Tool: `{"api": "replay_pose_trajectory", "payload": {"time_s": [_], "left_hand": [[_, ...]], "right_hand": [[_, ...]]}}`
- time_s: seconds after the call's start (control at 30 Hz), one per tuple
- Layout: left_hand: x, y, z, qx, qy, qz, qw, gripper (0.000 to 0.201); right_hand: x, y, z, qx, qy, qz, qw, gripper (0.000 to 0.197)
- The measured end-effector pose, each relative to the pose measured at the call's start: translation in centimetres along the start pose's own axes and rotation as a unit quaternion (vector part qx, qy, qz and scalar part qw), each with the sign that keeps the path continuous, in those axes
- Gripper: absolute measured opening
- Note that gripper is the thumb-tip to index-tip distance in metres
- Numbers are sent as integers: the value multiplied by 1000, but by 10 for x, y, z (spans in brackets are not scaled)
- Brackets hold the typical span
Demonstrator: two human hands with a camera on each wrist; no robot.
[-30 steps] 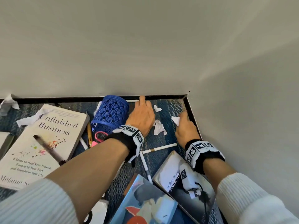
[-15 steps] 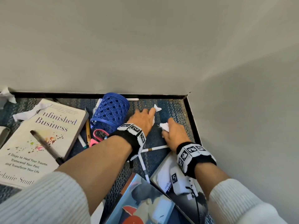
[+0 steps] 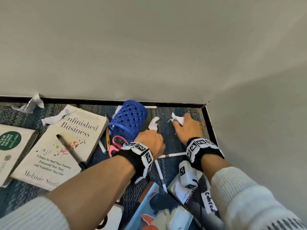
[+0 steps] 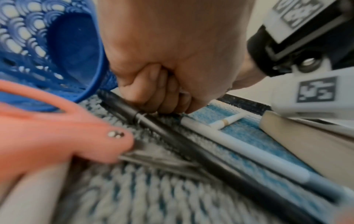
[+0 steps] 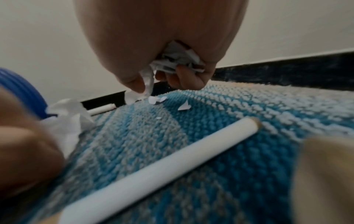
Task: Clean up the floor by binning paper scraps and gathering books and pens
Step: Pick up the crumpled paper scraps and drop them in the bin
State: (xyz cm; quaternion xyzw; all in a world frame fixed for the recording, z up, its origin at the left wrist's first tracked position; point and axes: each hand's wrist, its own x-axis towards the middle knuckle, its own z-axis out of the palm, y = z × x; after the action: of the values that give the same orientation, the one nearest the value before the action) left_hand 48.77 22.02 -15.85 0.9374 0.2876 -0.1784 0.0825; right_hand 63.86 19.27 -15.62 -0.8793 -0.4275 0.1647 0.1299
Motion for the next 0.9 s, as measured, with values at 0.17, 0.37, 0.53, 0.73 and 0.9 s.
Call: {"api": "replay_pose_trajectory", "payload": {"time_s": [0.17,0.37,0.53,0.73,0.9], "left_hand": [[-21,-6,7,-5,43,-28,999,52],[-17,-3,-4,0,26,-67,997,27],[-9,11,-24,-49,100,-103,988,38],[19,5,-30,-105,106,-196,969,68],[23,-2,-16,-103,47,-219,969,33]], "right_hand": [[14,-11,7,-90,14,-6,996,41],[13,-19,14,-120,-21,-74,990,40],[20,-7,13,-120,-46,-56,990,25],[4,16,-11,97,84,19,992,23],[-10,38,-23,90,68,22,993,25]]}}
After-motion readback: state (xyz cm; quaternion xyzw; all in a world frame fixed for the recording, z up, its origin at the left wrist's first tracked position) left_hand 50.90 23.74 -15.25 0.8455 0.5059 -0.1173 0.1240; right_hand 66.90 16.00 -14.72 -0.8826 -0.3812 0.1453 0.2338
